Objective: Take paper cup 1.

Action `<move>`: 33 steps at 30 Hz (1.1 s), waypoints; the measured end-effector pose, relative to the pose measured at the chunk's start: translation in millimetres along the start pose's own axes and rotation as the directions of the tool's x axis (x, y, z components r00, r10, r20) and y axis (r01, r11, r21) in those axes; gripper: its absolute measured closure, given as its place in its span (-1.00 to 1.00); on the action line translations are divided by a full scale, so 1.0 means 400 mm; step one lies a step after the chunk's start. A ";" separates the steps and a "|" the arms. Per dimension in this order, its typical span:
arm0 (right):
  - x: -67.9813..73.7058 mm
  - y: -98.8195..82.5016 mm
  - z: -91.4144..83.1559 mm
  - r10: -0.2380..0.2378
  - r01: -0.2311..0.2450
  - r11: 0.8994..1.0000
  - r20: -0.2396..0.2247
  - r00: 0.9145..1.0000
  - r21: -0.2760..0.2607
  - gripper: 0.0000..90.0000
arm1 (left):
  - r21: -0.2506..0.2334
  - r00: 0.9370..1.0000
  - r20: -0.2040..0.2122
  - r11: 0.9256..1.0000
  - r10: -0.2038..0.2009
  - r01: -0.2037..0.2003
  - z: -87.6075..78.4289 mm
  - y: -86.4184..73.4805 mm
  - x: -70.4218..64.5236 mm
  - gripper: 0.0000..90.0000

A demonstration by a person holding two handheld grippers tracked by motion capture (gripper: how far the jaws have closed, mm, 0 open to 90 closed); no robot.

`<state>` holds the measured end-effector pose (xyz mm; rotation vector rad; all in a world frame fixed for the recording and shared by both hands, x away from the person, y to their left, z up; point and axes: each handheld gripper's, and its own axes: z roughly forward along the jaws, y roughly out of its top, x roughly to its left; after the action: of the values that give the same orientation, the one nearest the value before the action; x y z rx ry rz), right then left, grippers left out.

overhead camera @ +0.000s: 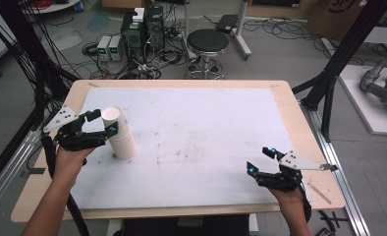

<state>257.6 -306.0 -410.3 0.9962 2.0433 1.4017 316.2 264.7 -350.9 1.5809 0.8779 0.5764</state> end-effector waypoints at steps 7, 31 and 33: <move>-0.001 -0.001 0.000 0.003 -0.003 1.000 0.000 1.000 0.003 -0.57 | 0.032 1.000 0.000 0.999 -0.004 0.004 0.029 -0.002 0.007 -0.62; -0.003 -0.002 0.000 0.007 -0.007 1.000 0.001 1.000 0.003 -0.57 | -0.058 0.999 0.029 0.997 0.046 -0.045 0.021 0.073 -0.008 -0.26; -0.003 -0.002 -0.001 0.008 -0.008 1.000 -0.001 1.000 0.003 -0.57 | -0.075 0.998 0.027 0.996 0.050 -0.048 0.017 0.090 -0.011 -0.25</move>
<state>258.0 -307.4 -411.0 1.0065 2.0448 1.4045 326.7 255.8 -316.7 1.5431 0.7888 0.6129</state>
